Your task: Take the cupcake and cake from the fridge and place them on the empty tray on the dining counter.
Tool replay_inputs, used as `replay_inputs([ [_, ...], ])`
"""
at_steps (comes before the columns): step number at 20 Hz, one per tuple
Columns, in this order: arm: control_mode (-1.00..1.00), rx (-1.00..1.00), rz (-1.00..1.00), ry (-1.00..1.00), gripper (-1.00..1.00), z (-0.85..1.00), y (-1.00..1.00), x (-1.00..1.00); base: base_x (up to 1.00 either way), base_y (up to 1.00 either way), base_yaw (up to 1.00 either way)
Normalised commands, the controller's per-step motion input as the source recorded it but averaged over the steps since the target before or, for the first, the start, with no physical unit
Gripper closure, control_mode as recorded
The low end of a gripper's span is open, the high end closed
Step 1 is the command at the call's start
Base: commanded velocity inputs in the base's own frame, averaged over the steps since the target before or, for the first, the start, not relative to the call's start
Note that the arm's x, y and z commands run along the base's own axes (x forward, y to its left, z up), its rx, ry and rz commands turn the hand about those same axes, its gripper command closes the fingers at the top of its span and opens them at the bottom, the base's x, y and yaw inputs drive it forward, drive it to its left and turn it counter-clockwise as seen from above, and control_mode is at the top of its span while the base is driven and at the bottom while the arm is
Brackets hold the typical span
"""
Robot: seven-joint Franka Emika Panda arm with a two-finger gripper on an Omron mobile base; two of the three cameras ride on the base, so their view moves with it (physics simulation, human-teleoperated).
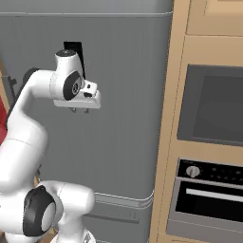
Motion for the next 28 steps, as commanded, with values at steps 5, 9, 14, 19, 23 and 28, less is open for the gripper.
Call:
replay_inputs([
  [5, -1.0, 0.0, 0.0, -0.04, -1.0, 0.0, -0.01, -0.64, 0.0, 0.0, 0.0],
  [9, -1.0, 0.01, 0.0, -0.22, -1.0, 0.03, 0.0, -1.0, 0.0, 0.0, 0.0],
  [14, -1.0, 0.02, 0.0, -0.21, -1.0, 0.23, -0.01, -0.81, 0.0, 0.0, 0.0],
  [19, -1.0, 0.0, 0.0, -0.11, -1.0, 0.58, 0.0, -0.69, 0.0, 0.0, 0.0],
  [23, -1.0, 0.0, 0.0, -0.02, -1.0, 0.51, 0.0, -0.73, 0.0, 0.0, 0.0],
  [28, 1.0, 0.01, 0.0, -0.02, -1.0, 0.12, 0.0, -0.28, -0.26, 0.26, -0.01],
])
